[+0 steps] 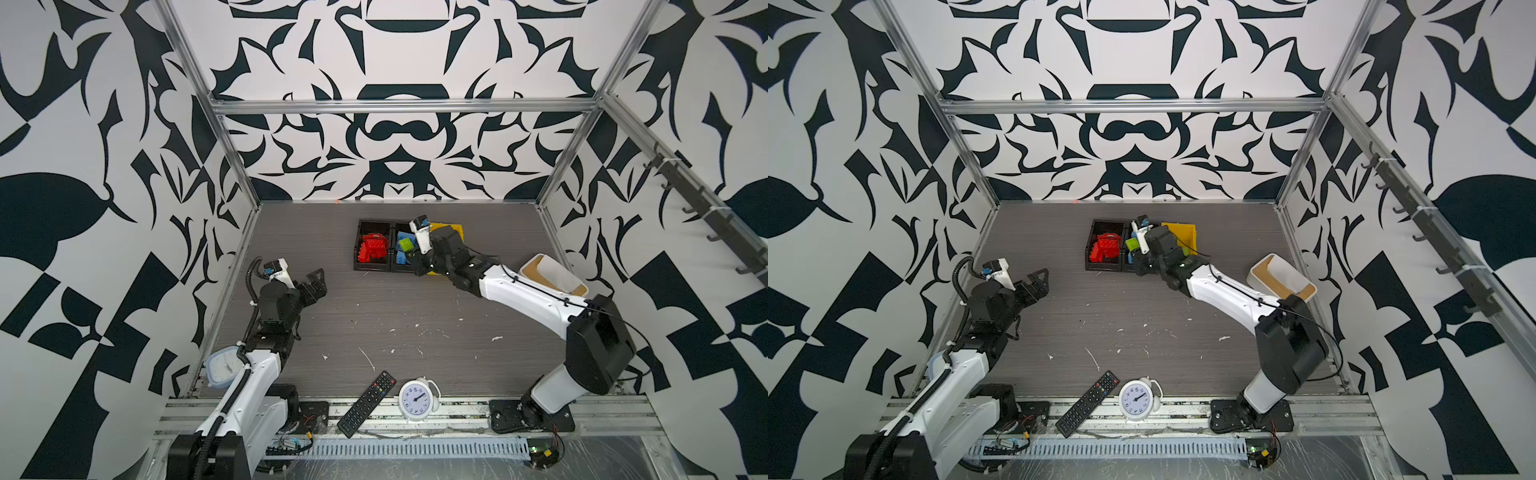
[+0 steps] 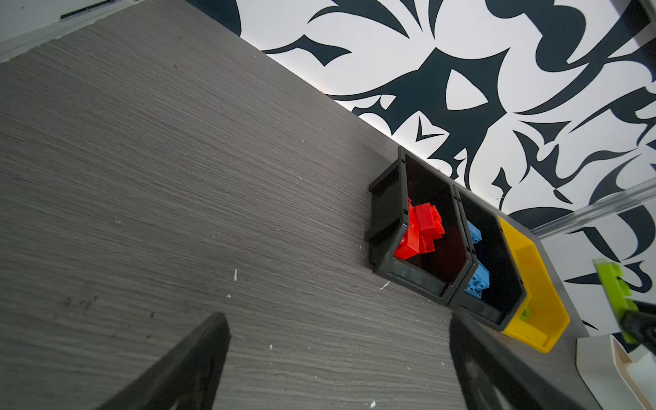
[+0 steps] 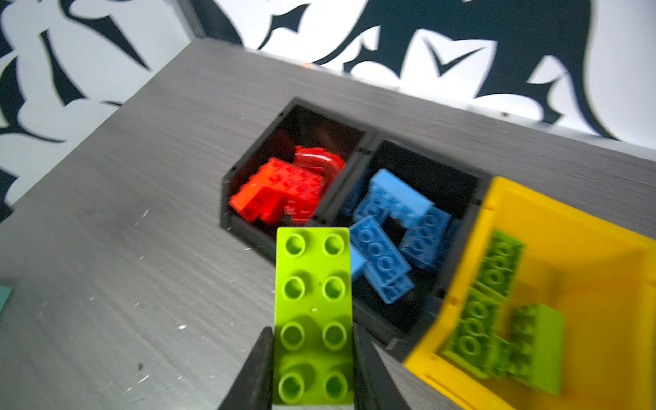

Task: Sort the legos into containers by color

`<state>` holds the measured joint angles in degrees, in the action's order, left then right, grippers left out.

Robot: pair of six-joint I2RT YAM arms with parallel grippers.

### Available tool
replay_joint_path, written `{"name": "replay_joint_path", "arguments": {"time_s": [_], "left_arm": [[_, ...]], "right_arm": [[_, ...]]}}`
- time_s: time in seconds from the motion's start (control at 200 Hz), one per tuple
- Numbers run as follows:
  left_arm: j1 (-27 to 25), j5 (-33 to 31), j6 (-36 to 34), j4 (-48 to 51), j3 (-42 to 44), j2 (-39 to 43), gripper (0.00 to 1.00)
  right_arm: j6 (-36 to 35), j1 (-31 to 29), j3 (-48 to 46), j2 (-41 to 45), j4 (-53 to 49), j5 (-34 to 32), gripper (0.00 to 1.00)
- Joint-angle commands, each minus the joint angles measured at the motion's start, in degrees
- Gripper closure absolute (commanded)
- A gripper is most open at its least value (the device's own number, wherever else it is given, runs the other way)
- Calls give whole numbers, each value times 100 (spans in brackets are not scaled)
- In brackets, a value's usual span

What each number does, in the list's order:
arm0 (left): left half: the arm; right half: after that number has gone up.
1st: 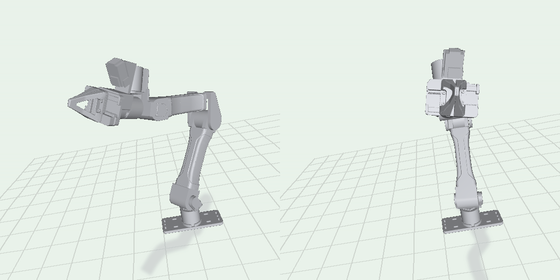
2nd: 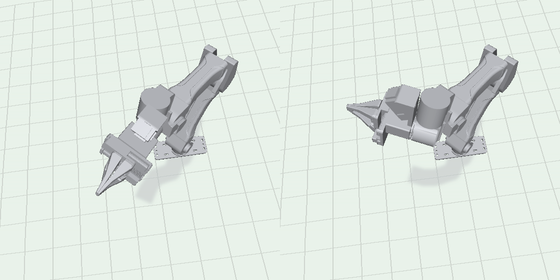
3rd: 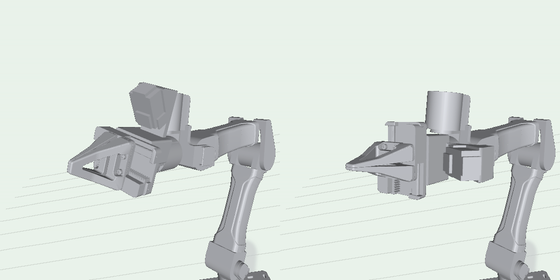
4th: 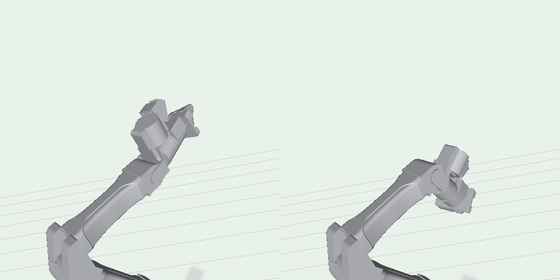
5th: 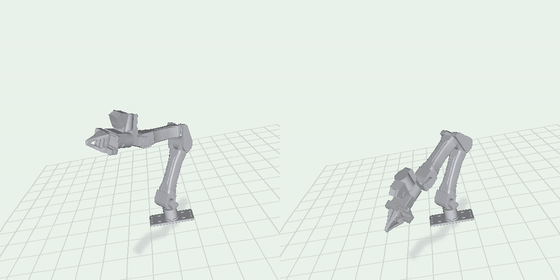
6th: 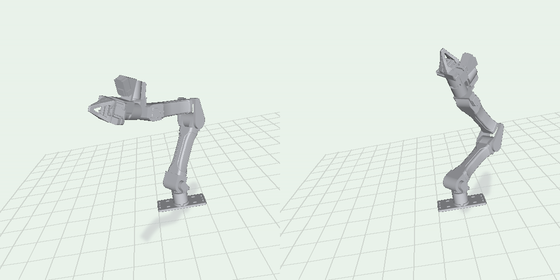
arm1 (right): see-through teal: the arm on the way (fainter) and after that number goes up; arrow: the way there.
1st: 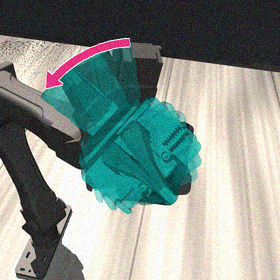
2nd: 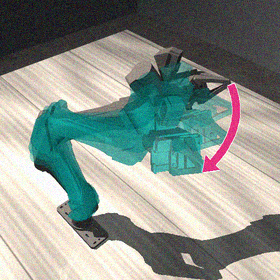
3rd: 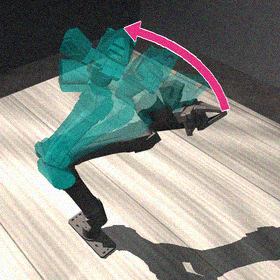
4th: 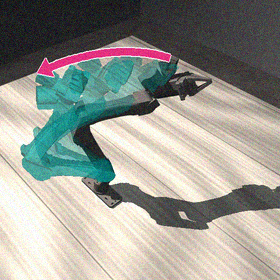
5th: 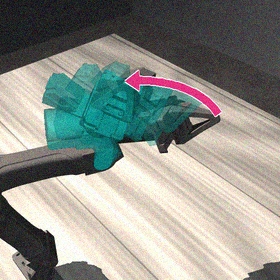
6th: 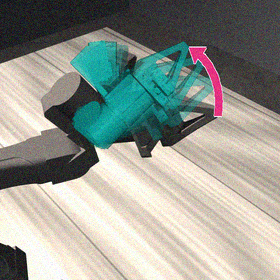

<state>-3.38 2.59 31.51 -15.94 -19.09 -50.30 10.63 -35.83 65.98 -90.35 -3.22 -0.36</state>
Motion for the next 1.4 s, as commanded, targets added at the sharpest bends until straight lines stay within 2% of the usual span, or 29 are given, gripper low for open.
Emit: {"name": "replay_joint_path", "arguments": {"time_s": [0.0, 0.11, 0.285, 0.53, 0.675, 0.745, 0.895, 1.02, 1.145, 1.25, 1.31, 1.395], "left_arm": [[20, 40, 14, -6, 36, -5, 1], [21, 47, 39, -53, 63, -40, 1], [16, 101, 40, -54, 23, -116, 1], [14, 9, 13, -30, 62, -6, 1], [14, 87, 84, -178, 104, -71, 1], [12, 79, 62, -130, 65, -103, 0], [13, 43, -18, -137, 74, -71, 1], [14, -137, -240, -155, 152, -15, 1], [19, -334, -462, -358, 228, 42, 1], [20, -831, -759, 39, -11, 164, 1], [16, -1198, -987, 243, -146, 222, 1], [15, -1703, -1443, -37, -116, 148, 1]], "right_arm": [[-8, 515, -296, 327, 184, 256, 82], [91, 1188, -427, 272, 462, 725, 83], [86, 1762, -124, -332, 468, 986, 82], [134, 1988, 303, -1170, 577, 1077, 79], [173, 2001, 398, -1369, 644, 1051, 76], [193, 2001, 416, -1406, 640, 1051, 71], [184, 2006, 425, -1390, 595, 975, 48], [126, 2010, 396, -1283, 542, 912, 36], [-12, 2069, 120, -888, 617, 846, 32], [-152, 2258, -432, -140, 788, 616, 30], [-287, 2387, -822, 402, 866, 349, 28], [-491, 2515, -1491, 1193, 1054, -430, 22]]}}
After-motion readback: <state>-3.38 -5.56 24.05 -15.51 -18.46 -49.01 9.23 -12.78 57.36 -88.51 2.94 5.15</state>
